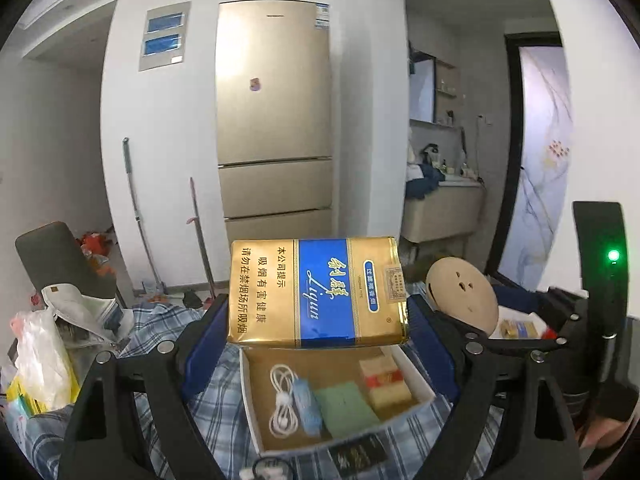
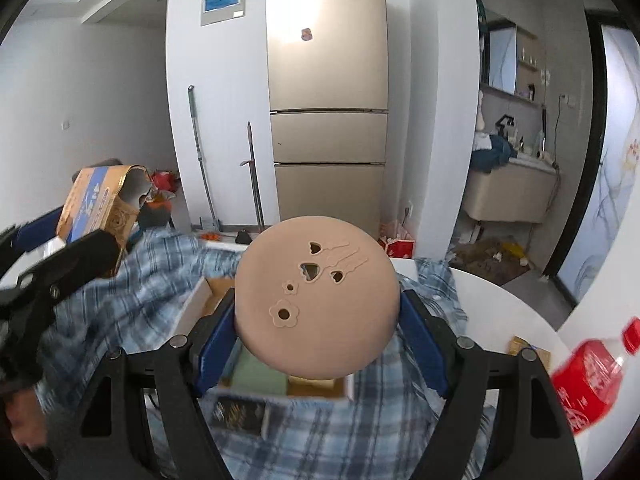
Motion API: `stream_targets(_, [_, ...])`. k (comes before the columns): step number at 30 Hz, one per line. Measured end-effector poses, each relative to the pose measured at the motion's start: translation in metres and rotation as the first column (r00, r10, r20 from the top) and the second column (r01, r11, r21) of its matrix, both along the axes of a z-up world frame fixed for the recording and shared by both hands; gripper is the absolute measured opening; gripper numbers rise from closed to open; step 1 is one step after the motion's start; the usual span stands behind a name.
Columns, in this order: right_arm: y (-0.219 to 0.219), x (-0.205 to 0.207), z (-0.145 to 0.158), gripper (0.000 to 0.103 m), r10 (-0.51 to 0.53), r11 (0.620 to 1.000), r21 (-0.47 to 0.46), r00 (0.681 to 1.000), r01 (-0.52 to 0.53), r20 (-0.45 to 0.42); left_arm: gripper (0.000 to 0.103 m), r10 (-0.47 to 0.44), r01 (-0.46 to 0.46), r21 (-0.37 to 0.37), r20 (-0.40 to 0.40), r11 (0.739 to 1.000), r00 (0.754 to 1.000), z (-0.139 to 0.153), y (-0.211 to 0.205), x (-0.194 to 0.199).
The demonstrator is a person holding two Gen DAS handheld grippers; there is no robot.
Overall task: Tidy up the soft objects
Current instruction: 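Carry the disc and cigarette pack into the box and open both grippers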
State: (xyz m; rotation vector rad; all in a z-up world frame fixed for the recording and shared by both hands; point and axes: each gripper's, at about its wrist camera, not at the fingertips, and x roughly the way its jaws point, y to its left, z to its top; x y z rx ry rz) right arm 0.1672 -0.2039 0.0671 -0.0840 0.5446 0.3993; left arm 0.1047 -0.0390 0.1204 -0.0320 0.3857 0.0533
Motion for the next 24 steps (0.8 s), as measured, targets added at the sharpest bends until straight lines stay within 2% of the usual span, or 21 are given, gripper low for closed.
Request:
stream_targets(3, [0.01, 0.019, 0.0, 0.077, -0.023, 1.0, 0.014, 1.0, 0.023, -0.007, 0.087, 0.017, -0.018, -0.021, -0.02, 1.0, 1.0, -0.005, 0.009, 0.014])
stream_targets(6, [0.024, 0.03, -0.014, 0.077, -0.039, 0.999, -0.027, 0.999, 0.039, 0.015, 0.087, 0.033, -0.034, -0.009, -0.054, 0.999, 0.998, -0.02, 0.015, 0.027])
stream_targets(11, [0.042, 0.048, -0.061, 0.077, 0.048, 0.998, -0.031, 0.992, -0.052, -0.113, 0.087, 0.053, -0.058, -0.03, -0.144, 0.998, 0.988, -0.055, 0.031, 0.047])
stream_targets(16, [0.053, 0.062, -0.102, 0.077, 0.071, 0.994, -0.066, 0.973, -0.087, -0.22, 0.087, 0.062, -0.073, -0.044, -0.223, 0.996, 0.973, -0.086, 0.047, 0.062])
stream_targets(24, [0.055, 0.077, -0.134, 0.078, 0.05, 0.987, -0.128, 0.949, -0.094, -0.312, 0.087, 0.064, -0.082, -0.04, -0.337, 0.996, 0.939, -0.129, 0.056, 0.083])
